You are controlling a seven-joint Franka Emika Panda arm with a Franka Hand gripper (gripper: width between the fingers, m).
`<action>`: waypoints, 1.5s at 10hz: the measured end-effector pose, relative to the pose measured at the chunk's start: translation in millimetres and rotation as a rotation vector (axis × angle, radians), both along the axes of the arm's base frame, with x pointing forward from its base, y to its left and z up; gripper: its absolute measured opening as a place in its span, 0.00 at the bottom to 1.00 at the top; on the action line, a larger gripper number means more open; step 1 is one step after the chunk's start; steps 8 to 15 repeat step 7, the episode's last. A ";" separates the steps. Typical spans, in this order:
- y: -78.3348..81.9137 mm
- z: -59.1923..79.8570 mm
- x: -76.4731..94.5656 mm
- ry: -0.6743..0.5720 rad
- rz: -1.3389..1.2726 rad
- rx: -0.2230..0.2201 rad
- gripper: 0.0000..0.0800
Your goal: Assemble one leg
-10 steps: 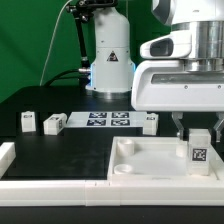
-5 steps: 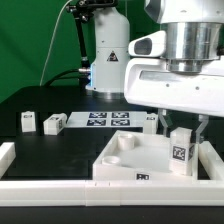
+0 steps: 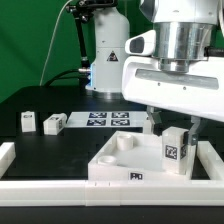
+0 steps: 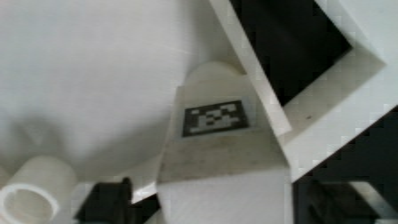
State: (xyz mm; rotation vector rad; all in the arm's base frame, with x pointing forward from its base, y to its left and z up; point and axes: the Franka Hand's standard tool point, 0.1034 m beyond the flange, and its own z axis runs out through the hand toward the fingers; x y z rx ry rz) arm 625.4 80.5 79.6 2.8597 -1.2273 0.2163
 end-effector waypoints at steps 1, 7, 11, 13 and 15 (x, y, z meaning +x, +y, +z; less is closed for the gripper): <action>-0.2 0.0 0.0 0.000 -0.001 0.000 0.74; -0.1 -0.1 0.0 0.000 -0.002 0.001 0.81; -0.1 -0.1 0.0 0.000 -0.002 0.001 0.81; -0.1 -0.1 0.0 0.000 -0.002 0.001 0.81; -0.1 -0.1 0.0 0.000 -0.002 0.001 0.81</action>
Offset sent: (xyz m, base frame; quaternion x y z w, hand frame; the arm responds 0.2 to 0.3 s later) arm 0.0000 0.0000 0.0000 0.0000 0.0000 0.0000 1.0000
